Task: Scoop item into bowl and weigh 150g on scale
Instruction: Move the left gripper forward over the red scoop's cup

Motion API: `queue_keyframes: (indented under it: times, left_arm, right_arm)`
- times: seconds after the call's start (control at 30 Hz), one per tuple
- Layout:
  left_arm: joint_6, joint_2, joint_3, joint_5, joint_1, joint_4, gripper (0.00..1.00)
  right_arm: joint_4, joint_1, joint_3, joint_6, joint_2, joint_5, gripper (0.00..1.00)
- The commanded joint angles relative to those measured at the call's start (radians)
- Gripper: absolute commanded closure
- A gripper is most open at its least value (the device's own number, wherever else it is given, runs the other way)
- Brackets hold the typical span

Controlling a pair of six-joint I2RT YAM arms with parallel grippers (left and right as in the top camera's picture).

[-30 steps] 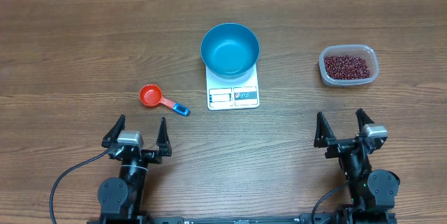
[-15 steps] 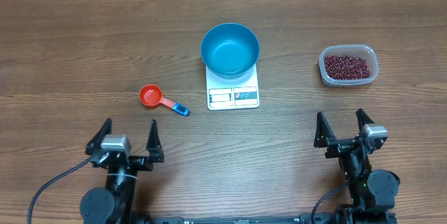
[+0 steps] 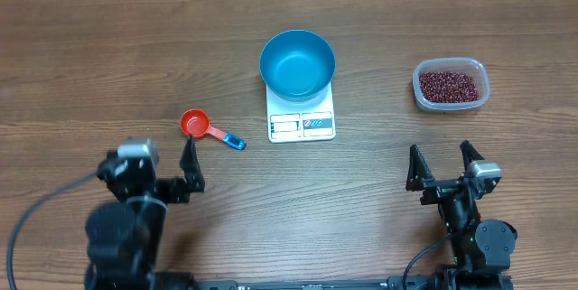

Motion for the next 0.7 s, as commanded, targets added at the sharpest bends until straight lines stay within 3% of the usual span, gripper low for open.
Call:
queue_keyframes:
  times: [0.0, 0.2, 0.67]
  left_arm:
    - [-0.007, 0.138, 0.136, 0.001, -0.005, -0.053, 0.00]
    - [0.010, 0.309, 0.267, 0.170, -0.005, -0.139, 0.00]
    - [0.006, 0.521, 0.268, 0.452, -0.005, -0.166, 0.00]
  right_arm:
    - [0.005, 0.004, -0.010, -0.004, -0.011, 0.009, 0.00]
    - [0.005, 0.004, -0.010, -0.004, -0.011, 0.009, 0.00]
    - [0.005, 0.004, -0.010, -0.004, -0.011, 0.009, 0.00]
